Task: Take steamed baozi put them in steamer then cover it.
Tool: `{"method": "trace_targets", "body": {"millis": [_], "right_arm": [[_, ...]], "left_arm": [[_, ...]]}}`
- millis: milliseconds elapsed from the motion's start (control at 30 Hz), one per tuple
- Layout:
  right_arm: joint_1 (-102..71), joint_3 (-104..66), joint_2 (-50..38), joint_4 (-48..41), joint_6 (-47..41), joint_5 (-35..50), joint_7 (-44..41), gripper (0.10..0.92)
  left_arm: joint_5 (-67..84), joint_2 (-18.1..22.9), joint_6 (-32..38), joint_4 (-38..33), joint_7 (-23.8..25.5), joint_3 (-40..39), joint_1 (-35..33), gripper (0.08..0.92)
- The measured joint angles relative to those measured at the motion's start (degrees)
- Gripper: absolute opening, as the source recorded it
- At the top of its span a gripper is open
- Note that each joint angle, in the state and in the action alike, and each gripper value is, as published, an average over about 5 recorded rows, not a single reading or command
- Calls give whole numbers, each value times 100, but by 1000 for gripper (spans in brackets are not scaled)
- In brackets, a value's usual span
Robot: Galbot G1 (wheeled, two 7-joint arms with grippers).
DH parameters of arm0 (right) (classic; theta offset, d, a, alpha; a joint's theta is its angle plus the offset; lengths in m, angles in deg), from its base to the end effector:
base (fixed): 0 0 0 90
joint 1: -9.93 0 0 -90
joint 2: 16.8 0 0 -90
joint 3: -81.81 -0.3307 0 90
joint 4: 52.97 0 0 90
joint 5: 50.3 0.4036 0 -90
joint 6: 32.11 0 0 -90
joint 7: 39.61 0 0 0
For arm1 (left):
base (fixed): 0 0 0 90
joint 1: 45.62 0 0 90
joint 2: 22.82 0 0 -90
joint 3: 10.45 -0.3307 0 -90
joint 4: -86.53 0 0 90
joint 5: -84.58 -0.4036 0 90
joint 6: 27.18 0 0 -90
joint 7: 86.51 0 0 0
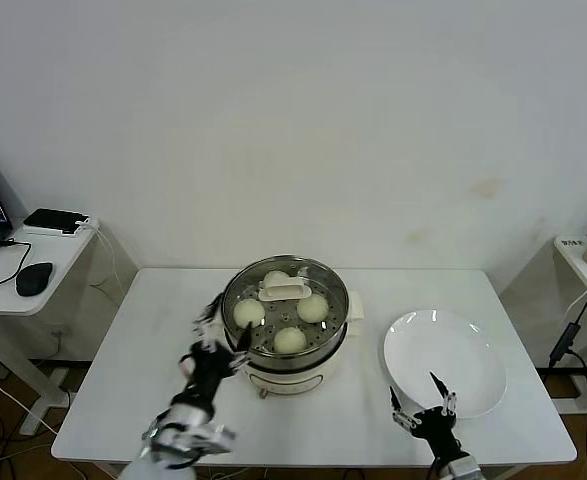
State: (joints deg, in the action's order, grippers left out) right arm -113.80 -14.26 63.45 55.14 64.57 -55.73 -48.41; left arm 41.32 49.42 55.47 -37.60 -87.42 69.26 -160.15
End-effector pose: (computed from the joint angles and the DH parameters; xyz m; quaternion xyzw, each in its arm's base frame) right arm 0.2087 -0.0747 -0.3743 0.0800 -0.9833 0.1399 0.0847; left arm 0.2503 -0.0250 -0.2434 0.0807 0.8857 0.4522 0.0669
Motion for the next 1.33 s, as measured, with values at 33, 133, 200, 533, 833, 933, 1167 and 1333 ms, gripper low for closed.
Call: {"method": "trace_targets", "body": {"millis": [33, 133, 200, 533, 833, 933, 1167, 1333], "right_arm": [[-14, -4, -13, 16, 10, 34, 2, 823], [-61, -10, -59, 73, 23, 149, -6, 823], [-99, -7, -95, 120, 3, 244, -23, 823], [-394, -62, -347, 366, -288, 892, -157, 823], [-672, -51, -471, 474, -307, 1076, -189, 823], [-744, -27, -498, 527, -288, 1111, -202, 823], [-883, 32, -510, 624, -209, 1126, -188, 823], [-946, 74, -526, 645, -188, 1137, -168, 823]], "left_arm": [[377, 32, 153, 21, -83, 192, -149, 823], [1468, 108, 475, 54, -267, 680, -577, 823], [2131, 157, 604, 55, -347, 923, -847, 823], [4206, 465, 1059, 114, -562, 1618, -1708, 823], [4824, 667, 1399, 250, -452, 1897, -2098, 823], [4894, 711, 1472, 257, -413, 1934, -2208, 823], [4962, 775, 1642, 364, -354, 1998, -2401, 823], [4988, 759, 1658, 371, -326, 2074, -2451, 823]]}}
